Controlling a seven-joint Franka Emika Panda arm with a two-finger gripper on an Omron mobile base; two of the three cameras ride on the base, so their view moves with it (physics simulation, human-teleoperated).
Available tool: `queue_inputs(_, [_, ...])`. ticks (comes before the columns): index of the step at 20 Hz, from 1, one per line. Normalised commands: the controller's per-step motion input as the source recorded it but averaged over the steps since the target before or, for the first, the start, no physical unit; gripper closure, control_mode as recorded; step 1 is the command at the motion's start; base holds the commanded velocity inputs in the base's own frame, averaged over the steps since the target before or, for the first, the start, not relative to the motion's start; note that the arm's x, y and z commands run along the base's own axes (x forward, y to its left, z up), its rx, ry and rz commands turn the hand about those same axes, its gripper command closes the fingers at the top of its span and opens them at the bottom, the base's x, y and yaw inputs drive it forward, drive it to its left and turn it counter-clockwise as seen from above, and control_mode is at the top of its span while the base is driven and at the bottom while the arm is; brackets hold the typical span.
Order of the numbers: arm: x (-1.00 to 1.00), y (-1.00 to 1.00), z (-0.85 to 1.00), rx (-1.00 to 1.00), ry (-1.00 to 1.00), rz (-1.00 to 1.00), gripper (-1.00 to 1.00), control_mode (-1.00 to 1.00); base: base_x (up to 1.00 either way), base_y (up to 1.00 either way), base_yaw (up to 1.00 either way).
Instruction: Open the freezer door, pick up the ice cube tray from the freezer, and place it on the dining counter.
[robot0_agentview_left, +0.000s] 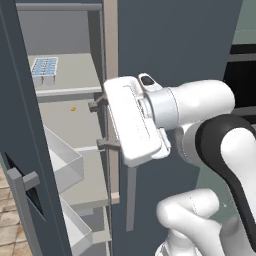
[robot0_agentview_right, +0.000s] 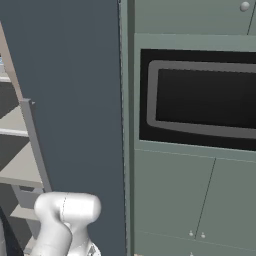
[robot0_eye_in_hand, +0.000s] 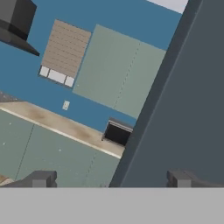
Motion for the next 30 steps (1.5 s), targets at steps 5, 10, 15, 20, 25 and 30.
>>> queue_inputs(5, [0.42,0.16,-0.01,0.00,0.00,-0.01,-1.00,-1.00,0.00,0.00,0.00])
queue_inputs(10, [0.57,0.13,-0.09,0.00,-0.02,0.00,-1.00,-1.00,0.00,0.00,0.00])
queue_inputs(15, [0.16,0.58,-0.27,0.00,0.00,0.00,-1.00,-1.00,0.00,0.00,0.00])
queue_inputs(20, [0.05,0.62,-0.07,0.00,0.00,0.00,-1.00,-1.00,0.00,0.00,0.00])
queue_inputs(25, [0.30,0.35,-0.02,0.00,-0.01,0.00,-1.00,-1.00,0.00,0.00,0.00])
queue_inputs(30, [0.25,0.28,-0.04,0.00,-0.01,0.00,-1.00,-1.00,0.00,0.00,0.00])
